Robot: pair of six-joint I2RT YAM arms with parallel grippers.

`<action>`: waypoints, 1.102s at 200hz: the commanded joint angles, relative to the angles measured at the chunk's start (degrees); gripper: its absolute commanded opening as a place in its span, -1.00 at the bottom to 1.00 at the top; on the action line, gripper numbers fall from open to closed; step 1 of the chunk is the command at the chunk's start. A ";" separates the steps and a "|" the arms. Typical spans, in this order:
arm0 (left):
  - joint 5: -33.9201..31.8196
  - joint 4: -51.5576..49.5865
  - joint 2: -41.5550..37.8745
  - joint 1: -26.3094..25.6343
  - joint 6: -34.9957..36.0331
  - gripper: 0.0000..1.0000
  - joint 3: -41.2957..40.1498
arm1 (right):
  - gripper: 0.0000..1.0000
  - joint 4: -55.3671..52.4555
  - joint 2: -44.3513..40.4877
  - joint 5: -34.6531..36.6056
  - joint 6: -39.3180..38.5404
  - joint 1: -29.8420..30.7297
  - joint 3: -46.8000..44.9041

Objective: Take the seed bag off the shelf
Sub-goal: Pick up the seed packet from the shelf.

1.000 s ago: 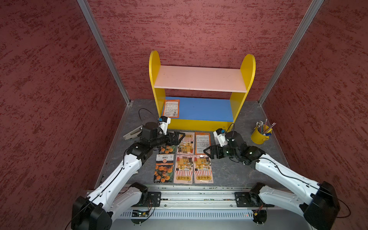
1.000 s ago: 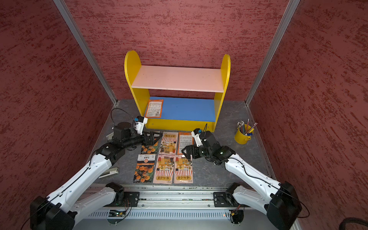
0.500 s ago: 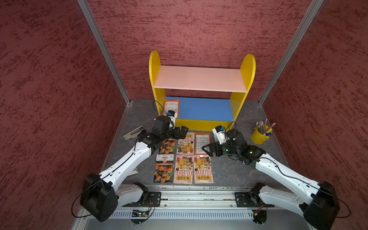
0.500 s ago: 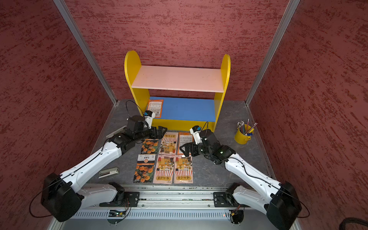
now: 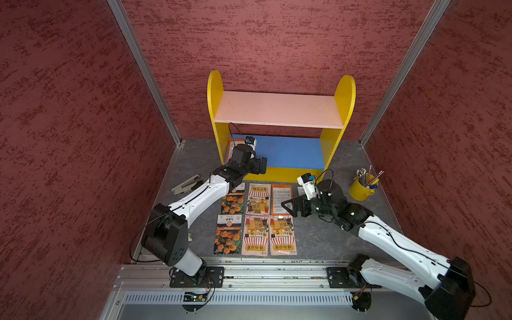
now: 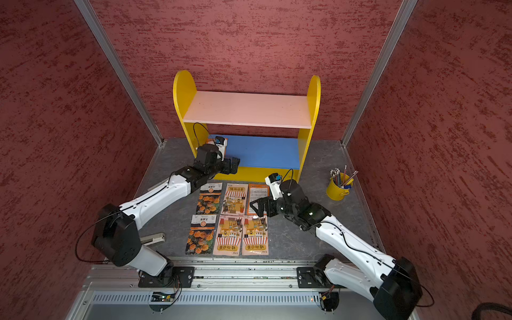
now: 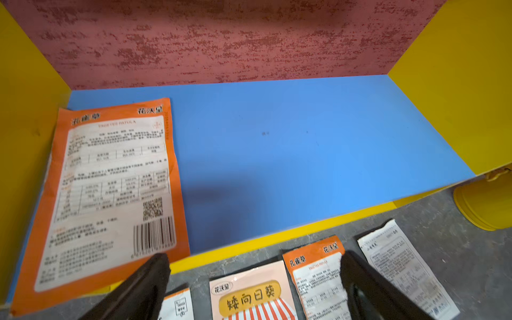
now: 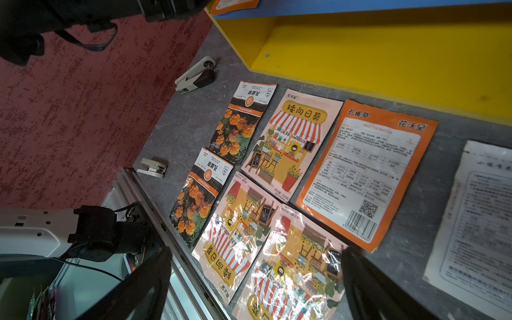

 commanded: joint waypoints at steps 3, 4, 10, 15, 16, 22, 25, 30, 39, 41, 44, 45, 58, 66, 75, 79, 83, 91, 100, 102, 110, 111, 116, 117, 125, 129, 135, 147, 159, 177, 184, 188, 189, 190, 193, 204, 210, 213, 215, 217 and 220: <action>-0.59 2.42 3.66 2.82 2.37 0.99 4.08 | 0.97 1.98 -0.18 1.18 -0.32 -0.27 -0.87; -0.59 2.45 3.83 2.93 2.34 0.99 4.26 | 0.97 2.00 -0.22 1.16 -0.30 -0.27 -0.85; -0.14 2.56 4.69 3.73 2.30 0.99 5.25 | 0.97 2.02 -0.35 1.26 -0.28 -0.27 -0.96; -0.05 2.78 5.48 4.27 2.35 0.99 6.09 | 0.97 2.09 -0.42 1.40 -0.29 -0.29 -1.05; -0.07 2.76 5.62 4.36 2.37 0.99 6.18 | 0.97 2.10 -0.43 1.45 -0.28 -0.28 -1.03; 0.00 2.94 6.45 5.13 2.56 0.99 7.17 | 0.97 2.11 -0.53 1.57 -0.18 -0.32 -1.10; -0.03 2.92 7.03 5.41 2.75 0.99 7.71 | 0.97 2.04 -0.60 1.57 -0.19 -0.31 -1.14; -0.13 2.78 7.81 5.92 2.95 0.99 8.77 | 0.97 2.11 -0.62 1.73 -0.09 -0.30 -1.25; -0.49 1.98 9.56 6.81 3.29 0.99 10.82 | 0.97 2.11 -0.68 1.93 -0.10 -0.28 -1.44; -0.45 1.81 9.90 6.97 3.34 0.99 11.24 | 0.97 2.11 -0.75 1.98 -0.06 -0.27 -1.45; -0.52 1.46 10.49 7.25 3.49 0.99 11.94 | 0.97 2.11 -0.79 2.01 -0.02 -0.27 -1.51; -0.52 1.36 10.63 7.30 3.51 0.99 12.14 | 0.97 2.11 -0.79 2.02 -0.02 -0.32 -1.53; -0.91 -0.13 12.63 8.05 3.95 0.99 14.59 | 0.97 2.02 -0.84 2.14 0.18 -0.28 -1.62; -1.19 -0.54 13.58 8.31 4.22 0.99 15.59 | 0.97 2.02 -0.94 2.11 0.20 -0.28 -1.73; -1.55 -0.67 14.35 8.54 4.24 0.99 16.39 | 0.97 2.02 -1.06 2.37 0.21 -0.28 -1.89; -1.62 -0.70 14.72 8.62 4.28 0.99 16.78 | 0.97 2.02 -1.13 2.38 0.25 -0.32 -1.89; -1.86 -0.85 15.12 8.71 4.24 0.99 17.18 | 0.97 2.11 -1.15 2.44 0.26 -0.30 -1.91; -2.21 -1.47 15.86 8.95 3.95 0.99 18.13 | 0.97 2.26 -1.15 2.49 0.33 -0.27 -2.03; -2.59 -2.33 16.93 9.25 3.74 0.99 19.41 | 0.97 2.54 -1.15 2.55 0.46 -0.28 -2.20; -2.73 -2.57 17.13 9.28 3.72 0.99 19.71 | 0.97 2.61 -1.15 2.53 0.50 -0.27 -2.16; -3.13 -3.05 17.90 9.38 3.58 0.99 20.54 | 0.97 2.89 -1.06 2.55 0.61 -0.34 -2.31; -3.19 -3.10 18.03 9.37 3.55 0.99 20.62 | 0.97 2.90 -1.06 2.55 0.61 -0.31 -2.32; -3.48 -3.39 18.40 9.49 3.56 0.99 21.11 | 0.97 2.93 -1.06 2.55 0.64 -0.28 -2.44; -3.50 -3.44 18.45 9.48 3.50 0.99 21.21 | 0.97 2.96 -1.06 2.55 0.66 -0.28 -2.47; -3.83 -4.13 19.17 9.51 3.51 0.99 21.99 | 0.97 3.12 -1.14 2.64 0.77 -0.27 -2.62; -4.29 -4.45 19.52 9.48 3.45 0.99 22.32 | 0.97 3.16 -1.17 2.66 0.85 -0.30 -2.80; -4.79 -4.92 19.98 9.53 3.47 0.99 22.80 | 0.97 3.17 -1.38 2.65 0.89 -0.27 -2.94; -6.15 -5.73 20.72 9.49 3.45 0.99 23.25 | 0.97 3.10 -1.79 2.90 0.96 -0.27 -3.21; -6.99 -6.18 21.04 9.50 3.40 0.99 23.19 | 0.97 2.98 -2.25 3.08 1.06 -0.27 -3.62; -9.02 -6.86 21.45 9.27 3.44 0.99 22.90 | 0.97 3.04 -2.66 3.35 1.13 -0.32 -3.96; -9.68 -7.00 21.51 9.12 3.53 0.99 22.63 | 0.97 3.08 -2.68 3.29 1.22 -0.28 -4.00; -9.82 -7.03 21.51 9.11 3.55 0.99 22.50 | 0.97 3.08 -2.73 3.26 1.22 -0.31 -4.00; -9.83 -7.02 21.55 9.11 3.54 0.99 22.47 | 0.97 3.08 -2.73 3.26 1.22 -0.29 -4.04; -9.84 -7.02 21.52 9.15 3.54 0.99 22.46 | 0.97 3.12 -2.73 3.26 1.22 -0.28 -4.02; -9.96 -7.01 21.55 9.04 3.53 0.99 22.29 | 0.97 3.16 -2.69 3.26 1.34 -0.34 -4.13; -10.26 -7.24 21.73 9.02 3.51 0.99 22.01 | 0.97 3.30 -2.65 3.18 1.30 -0.28 -4.15; -10.32 -7.36 21.70 8.94 3.41 0.99 21.77 | 0.97 3.34 -2.64 3.17 1.32 -0.27 -4.11; -10.41 -7.41 21.77 8.93 3.34 0.99 21.75 | 0.97 3.34 -2.60 3.17 1.37 -0.27 -4.14; -10.51 -7.42 21.81 8.93 3.35 0.99 21.66 | 0.97 3.34 -2.56 3.17 1.39 -0.32 -4.10; -10.60 -7.51 21.86 8.93 3.29 0.99 21.59 | 0.97 3.34 -2.62 3.17 1.33 -0.28 -4.13; -10.70 -7.60 21.95 8.99 3.34 0.99 21.56 | 0.97 3.34 -2.63 3.17 1.38 -0.29 -4.10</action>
